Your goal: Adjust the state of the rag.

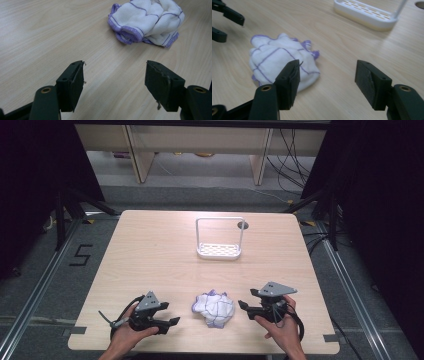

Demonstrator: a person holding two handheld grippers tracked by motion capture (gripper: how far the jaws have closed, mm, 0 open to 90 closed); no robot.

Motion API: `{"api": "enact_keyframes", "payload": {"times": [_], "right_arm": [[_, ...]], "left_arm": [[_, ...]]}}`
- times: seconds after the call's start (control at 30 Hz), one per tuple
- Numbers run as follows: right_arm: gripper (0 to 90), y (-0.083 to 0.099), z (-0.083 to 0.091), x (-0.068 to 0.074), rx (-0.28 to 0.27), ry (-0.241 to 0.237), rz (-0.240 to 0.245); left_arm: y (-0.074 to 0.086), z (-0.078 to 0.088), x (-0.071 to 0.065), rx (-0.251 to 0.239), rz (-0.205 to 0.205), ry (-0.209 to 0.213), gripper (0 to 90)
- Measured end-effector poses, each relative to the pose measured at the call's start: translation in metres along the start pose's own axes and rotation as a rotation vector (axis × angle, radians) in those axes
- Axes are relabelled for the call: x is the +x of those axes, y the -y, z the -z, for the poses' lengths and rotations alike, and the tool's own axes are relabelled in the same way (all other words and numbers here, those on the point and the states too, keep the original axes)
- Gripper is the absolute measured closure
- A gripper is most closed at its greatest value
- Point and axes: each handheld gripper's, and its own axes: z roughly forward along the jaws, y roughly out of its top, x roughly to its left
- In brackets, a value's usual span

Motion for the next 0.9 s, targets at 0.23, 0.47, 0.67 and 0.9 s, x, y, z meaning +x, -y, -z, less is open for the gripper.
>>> {"api": "enact_keyframes", "payload": {"times": [0.23, 0.47, 0.67, 0.9], "right_arm": [[46.4, -0.021, -0.025, 0.025, 0.019, -0.093, 0.098], [52.7, -0.032, -0.049, 0.046, 0.066, -0.147, 0.160], [70.4, -0.030, -0.062, 0.050, 0.132, -0.157, 0.160], [89.3, -0.044, -0.048, 0.048, 0.061, -0.205, 0.188]], "left_arm": [[-0.002, -0.002, -0.005, 0.007, -0.018, -0.001, 32.0], [-0.002, -0.002, -0.004, 0.014, -0.035, -0.003, 32.8], [-0.002, -0.001, -0.004, 0.019, -0.035, -0.004, 32.8], [-0.003, -0.001, -0.003, 0.006, -0.022, 0.008, 32.7]]}}
